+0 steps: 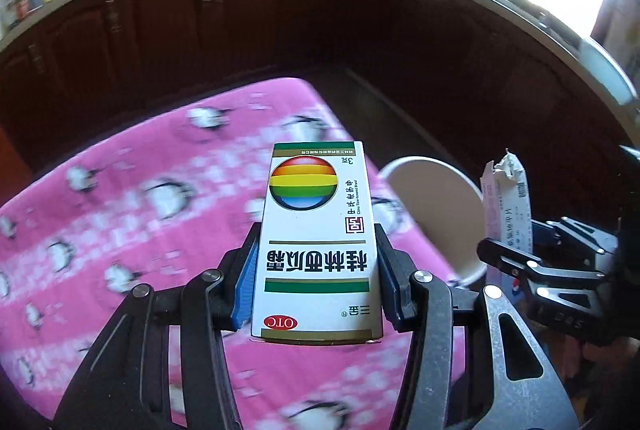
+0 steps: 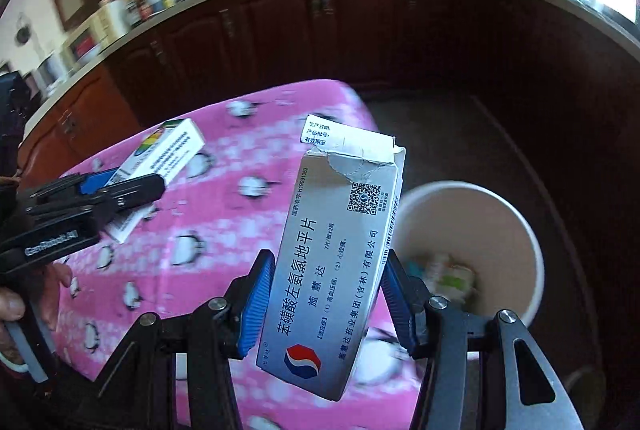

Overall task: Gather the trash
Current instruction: 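Carry both medicine boxes over the white bucket and open both tools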

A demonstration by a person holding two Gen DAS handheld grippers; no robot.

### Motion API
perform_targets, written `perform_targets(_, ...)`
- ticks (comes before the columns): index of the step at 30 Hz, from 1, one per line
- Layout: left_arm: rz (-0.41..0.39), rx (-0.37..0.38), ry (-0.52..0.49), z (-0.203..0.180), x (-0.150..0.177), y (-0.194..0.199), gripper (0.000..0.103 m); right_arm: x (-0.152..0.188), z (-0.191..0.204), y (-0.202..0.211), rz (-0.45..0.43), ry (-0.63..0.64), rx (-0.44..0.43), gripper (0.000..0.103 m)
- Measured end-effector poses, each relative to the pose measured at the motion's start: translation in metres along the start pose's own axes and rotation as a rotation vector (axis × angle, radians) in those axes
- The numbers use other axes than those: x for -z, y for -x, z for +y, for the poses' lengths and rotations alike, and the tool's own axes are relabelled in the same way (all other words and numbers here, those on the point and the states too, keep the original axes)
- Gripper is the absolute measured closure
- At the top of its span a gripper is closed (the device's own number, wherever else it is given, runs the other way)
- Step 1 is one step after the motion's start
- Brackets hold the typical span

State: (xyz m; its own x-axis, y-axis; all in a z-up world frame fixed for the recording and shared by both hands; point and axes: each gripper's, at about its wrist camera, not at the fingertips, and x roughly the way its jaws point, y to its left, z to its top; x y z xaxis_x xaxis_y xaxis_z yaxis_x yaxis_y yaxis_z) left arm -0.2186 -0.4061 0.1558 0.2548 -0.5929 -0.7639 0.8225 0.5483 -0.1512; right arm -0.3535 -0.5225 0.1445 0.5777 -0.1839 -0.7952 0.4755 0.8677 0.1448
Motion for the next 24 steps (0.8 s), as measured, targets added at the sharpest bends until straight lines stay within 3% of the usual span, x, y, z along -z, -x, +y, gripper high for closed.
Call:
perform_targets(8, 0.092, 0.139, 0.009, -0.064, -0.019, -0.057, 0.054, 0.013, -0.087, -0.003, 0.02, -0.153, 0.081, 0.051)
perform_targets(12, 0.125, 0.17, 0.017, -0.083, -0.023, -0.084, 0.054, 0.018, -0.119, -0.02, 0.063, -0.208, 0.096, 0.051)
perform_targets(16, 0.144, 0.189, 0.029, -0.098, -0.027, -0.105, 0.053, 0.017, -0.134, -0.035, 0.046, -0.224, 0.123, 0.049)
perform_targets(20, 0.138, 0.221, 0.036, -0.104, -0.027, -0.111, 0.031, 0.016, -0.144, -0.043, 0.052, -0.265, 0.126, 0.047)
perform_targets(24, 0.134, 0.194, 0.021, -0.102, -0.023, -0.107, 0.031, 0.022, -0.146, -0.042, 0.056, -0.271, 0.129, 0.046)
